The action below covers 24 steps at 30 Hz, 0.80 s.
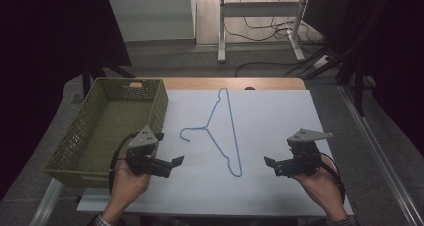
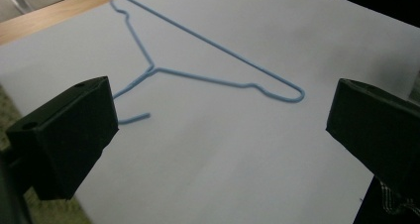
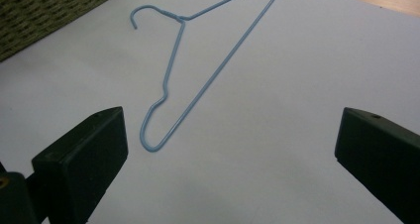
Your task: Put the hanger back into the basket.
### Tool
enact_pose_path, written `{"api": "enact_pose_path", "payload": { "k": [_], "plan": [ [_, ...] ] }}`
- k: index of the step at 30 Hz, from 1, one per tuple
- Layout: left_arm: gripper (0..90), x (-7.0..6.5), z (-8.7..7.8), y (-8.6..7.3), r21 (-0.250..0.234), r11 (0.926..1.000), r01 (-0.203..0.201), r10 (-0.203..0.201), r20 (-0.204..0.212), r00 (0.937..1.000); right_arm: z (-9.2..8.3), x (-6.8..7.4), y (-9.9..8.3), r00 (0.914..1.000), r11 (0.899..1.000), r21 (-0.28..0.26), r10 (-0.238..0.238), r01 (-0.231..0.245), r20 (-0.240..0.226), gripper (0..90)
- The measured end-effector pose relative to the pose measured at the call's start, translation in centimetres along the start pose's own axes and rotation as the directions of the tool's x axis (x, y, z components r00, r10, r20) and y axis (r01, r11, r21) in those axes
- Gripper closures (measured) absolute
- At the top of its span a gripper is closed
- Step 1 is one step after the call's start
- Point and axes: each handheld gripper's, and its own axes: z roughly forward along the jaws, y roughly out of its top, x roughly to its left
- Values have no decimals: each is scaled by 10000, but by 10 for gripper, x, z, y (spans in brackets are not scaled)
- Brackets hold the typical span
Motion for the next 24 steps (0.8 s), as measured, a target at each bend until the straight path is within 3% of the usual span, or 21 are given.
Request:
{"api": "enact_pose_path", "payload": {
  "k": [5, 15, 20, 24],
  "plan": [
    [0, -6, 20, 9, 122, 9997, -199, 195, 298, 9994, 10, 2, 11, 9999, 9997, 205, -165, 166, -41, 0],
    [0, -3, 52, 10, 276, 9996, -14, -1, 563, 9984, 37, 6, 33, 9989, 9986, 423, -304, 318, -349, 0],
    [0, 3, 73, 8, 365, 9992, 152, -181, 791, 9967, 64, 12, 49, 9979, 9969, 604, -486, 511, -424, 0],
    [0, 4, 81, 4, 421, 9991, 45, -76, 751, 9971, 83, 15, 60, 9975, 9965, 628, -528, 557, -470, 43]
  ]
}}
